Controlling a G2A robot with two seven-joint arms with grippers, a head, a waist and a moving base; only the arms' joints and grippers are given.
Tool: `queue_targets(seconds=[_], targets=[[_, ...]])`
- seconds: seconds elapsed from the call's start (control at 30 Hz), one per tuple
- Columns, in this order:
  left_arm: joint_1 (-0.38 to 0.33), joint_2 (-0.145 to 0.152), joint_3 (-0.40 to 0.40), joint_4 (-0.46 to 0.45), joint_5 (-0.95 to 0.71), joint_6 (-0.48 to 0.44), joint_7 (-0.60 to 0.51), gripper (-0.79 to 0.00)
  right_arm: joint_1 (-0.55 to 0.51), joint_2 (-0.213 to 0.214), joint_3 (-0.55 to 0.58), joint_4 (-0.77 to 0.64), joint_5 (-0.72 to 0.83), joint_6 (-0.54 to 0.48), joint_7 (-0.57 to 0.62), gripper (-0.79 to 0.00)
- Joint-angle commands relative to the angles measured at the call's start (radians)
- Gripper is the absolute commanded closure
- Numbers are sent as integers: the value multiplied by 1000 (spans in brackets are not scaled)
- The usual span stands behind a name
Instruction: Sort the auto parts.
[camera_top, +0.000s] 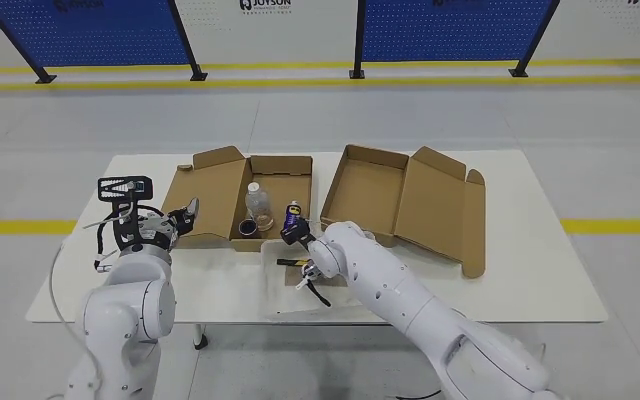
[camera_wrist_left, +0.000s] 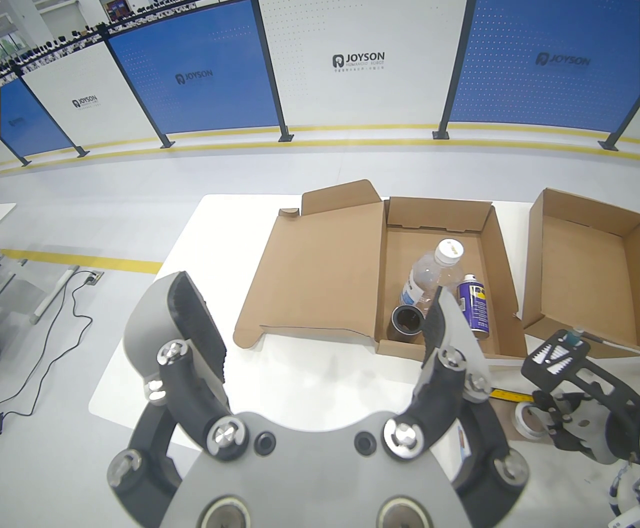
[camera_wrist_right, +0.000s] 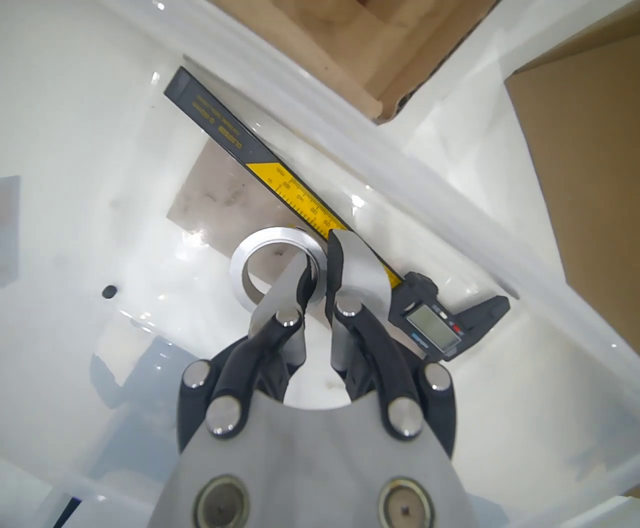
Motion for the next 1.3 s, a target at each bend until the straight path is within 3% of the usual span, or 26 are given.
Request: queue_targets(seconds=[0.0, 0.27, 0.5, 0.7, 0.83, 1.0, 1.27], targets=[[0, 0, 0, 0, 0, 0, 0, -785, -19, 14, 22, -51, -13, 14, 11, 0], [0, 0, 0, 0, 0, 0, 0, -785, -134, 87, 159, -325, -77, 61, 53, 0], [0, 0, 0, 0, 0, 0, 0, -785, -322, 164, 366, -668, -143, 76, 77, 0], [0, 0, 0, 0, 0, 0, 0, -785, -507, 199, 577, -889, 85, 8, -7, 0], [0, 0, 0, 0, 0, 0, 0, -785, -581, 206, 676, -918, 334, -71, -64, 0], [0, 0, 0, 0, 0, 0, 0, -785, -610, 210, 712, -881, 544, -150, -91, 0], [0, 0, 0, 0, 0, 0, 0, -785, -603, 220, 705, -844, 609, -186, -109, 0]])
